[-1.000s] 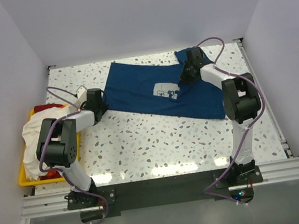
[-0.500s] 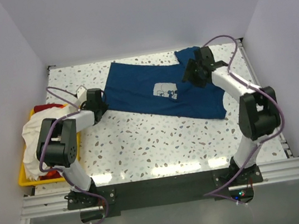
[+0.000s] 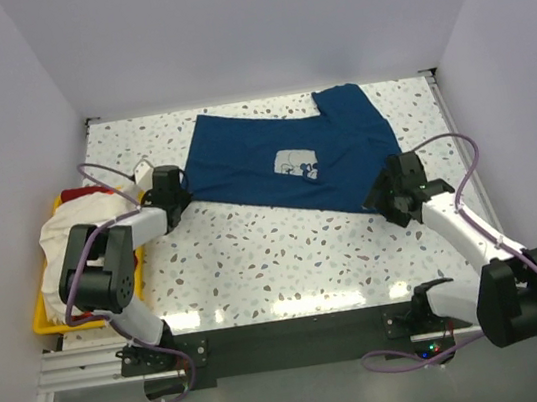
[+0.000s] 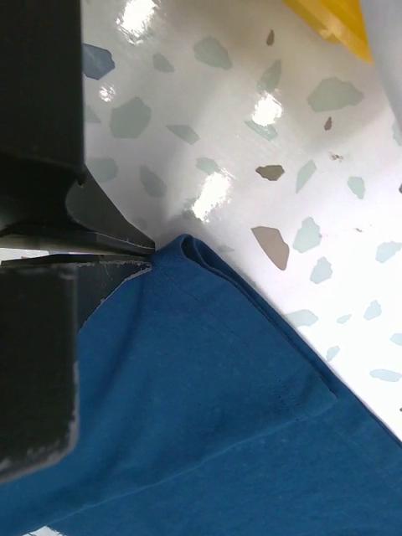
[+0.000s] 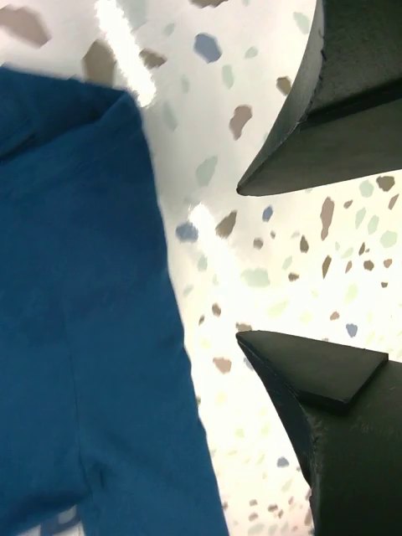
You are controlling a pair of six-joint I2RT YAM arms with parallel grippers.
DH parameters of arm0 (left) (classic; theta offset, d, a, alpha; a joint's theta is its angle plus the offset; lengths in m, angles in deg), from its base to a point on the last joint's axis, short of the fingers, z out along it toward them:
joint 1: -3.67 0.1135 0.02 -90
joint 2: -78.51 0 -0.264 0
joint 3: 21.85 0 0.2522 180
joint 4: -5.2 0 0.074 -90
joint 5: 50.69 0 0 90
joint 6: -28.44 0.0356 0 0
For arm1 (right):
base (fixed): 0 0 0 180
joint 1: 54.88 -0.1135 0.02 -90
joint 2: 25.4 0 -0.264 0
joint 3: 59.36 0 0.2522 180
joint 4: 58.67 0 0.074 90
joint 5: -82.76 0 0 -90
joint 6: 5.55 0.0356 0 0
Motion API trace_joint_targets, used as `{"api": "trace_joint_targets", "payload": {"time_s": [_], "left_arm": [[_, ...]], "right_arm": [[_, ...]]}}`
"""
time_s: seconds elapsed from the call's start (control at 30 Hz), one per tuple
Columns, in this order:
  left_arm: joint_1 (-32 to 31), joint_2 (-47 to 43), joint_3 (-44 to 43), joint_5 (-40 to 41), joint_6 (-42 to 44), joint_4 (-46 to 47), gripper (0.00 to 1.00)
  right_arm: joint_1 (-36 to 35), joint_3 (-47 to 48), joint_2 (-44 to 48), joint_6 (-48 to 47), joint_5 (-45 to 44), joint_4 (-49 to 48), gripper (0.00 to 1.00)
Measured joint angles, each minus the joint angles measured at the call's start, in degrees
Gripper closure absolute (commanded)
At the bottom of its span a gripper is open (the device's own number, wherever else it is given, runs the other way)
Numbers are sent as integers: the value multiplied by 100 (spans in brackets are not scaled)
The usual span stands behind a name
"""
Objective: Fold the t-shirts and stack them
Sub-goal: Fold the tshirt
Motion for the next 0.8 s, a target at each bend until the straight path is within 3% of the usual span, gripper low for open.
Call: {"api": "trace_joint_targets", "payload": {"time_s": [0.2, 0.37, 0.43, 0.53, 0.8], "left_arm": [[0, -140, 210, -2, 0, 63, 89], [2, -302, 326, 2, 35, 146, 54], [4, -396, 374, 4, 37, 184, 46], [4, -455, 398, 11, 66, 284, 43], [11, -256, 376, 4, 111, 505, 44]], "right_arm": [[203, -514, 22, 273, -116, -79, 31], [555, -588, -234, 315, -138, -420, 32], [715, -590, -376, 315, -133, -619, 33], [844, -590, -595, 315, -136, -835, 34], [914, -588, -723, 291, -188, -992, 41]]}}
